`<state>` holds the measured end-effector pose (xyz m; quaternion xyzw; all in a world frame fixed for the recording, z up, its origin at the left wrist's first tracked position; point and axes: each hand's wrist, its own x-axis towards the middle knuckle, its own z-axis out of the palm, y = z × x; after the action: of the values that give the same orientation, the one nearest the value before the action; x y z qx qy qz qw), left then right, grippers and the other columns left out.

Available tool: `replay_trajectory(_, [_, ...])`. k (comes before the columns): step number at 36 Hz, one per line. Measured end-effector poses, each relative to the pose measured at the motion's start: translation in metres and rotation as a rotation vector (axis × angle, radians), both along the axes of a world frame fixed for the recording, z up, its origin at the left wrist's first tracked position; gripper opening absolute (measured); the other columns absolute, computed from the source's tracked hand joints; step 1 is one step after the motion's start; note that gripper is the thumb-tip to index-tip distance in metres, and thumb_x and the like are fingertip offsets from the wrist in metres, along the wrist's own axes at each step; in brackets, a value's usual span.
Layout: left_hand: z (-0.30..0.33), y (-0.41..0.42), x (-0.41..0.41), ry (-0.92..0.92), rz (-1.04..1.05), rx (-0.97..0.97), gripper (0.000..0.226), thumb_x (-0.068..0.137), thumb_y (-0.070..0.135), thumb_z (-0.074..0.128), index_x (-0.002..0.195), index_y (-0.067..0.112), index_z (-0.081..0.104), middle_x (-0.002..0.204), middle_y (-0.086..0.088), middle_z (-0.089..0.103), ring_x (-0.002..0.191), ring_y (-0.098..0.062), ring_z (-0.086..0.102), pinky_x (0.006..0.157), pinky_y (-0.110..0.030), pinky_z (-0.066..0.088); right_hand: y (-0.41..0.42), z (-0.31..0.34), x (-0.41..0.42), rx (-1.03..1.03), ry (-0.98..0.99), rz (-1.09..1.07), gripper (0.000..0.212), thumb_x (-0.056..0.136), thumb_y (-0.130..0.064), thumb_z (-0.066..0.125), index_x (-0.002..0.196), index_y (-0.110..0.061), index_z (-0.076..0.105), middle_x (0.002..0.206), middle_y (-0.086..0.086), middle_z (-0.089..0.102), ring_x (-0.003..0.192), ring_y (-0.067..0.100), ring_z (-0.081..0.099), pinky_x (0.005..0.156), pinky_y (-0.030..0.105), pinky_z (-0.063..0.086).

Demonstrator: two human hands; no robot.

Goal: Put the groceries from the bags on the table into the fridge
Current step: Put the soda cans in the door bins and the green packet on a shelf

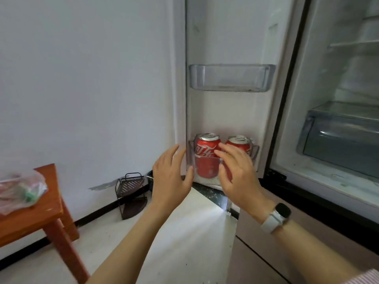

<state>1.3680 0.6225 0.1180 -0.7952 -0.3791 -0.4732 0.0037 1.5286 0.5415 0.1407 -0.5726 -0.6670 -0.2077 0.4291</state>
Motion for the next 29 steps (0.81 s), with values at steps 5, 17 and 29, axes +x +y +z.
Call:
replay_trajectory(5, [-0.042,0.002,-0.073,0.054,0.134,-0.067,0.049,0.084,0.037,0.043,0.124,0.012,0.054,0.129,-0.007,0.055,0.120,-0.025,0.048,0.098,-0.041,0.039,0.011,-0.040,-0.063,0.010,-0.019,0.132,0.032,0.083,-0.013,0.046,0.111,-0.008,0.062,0.120,0.008,0.060,0.122,0.023,0.046,0.108,0.050,0.030])
replay_trajectory(17, [-0.135,0.029,-0.324,0.205,0.465,-0.470,0.046,0.088,0.035,0.047,0.126,0.011,0.055,0.130,-0.008,0.056,0.122,-0.025,0.050,0.103,-0.039,0.037,0.102,-0.143,-0.307,-0.608,-0.114,0.321,0.054,0.087,-0.038,0.028,0.119,-0.008,0.060,0.120,0.010,0.062,0.111,0.030,0.057,0.095,0.041,0.045])
replay_trajectory(29, [-0.150,0.086,-0.538,0.145,0.656,-0.684,0.041,0.092,0.023,0.050,0.131,0.009,0.049,0.136,-0.006,0.048,0.125,-0.020,0.046,0.106,-0.036,0.036,0.208,-0.172,-0.509,-0.821,-0.158,0.501,0.037,0.096,-0.030,0.037,0.128,-0.017,0.049,0.132,0.001,0.052,0.121,0.020,0.046,0.099,0.032,0.037])
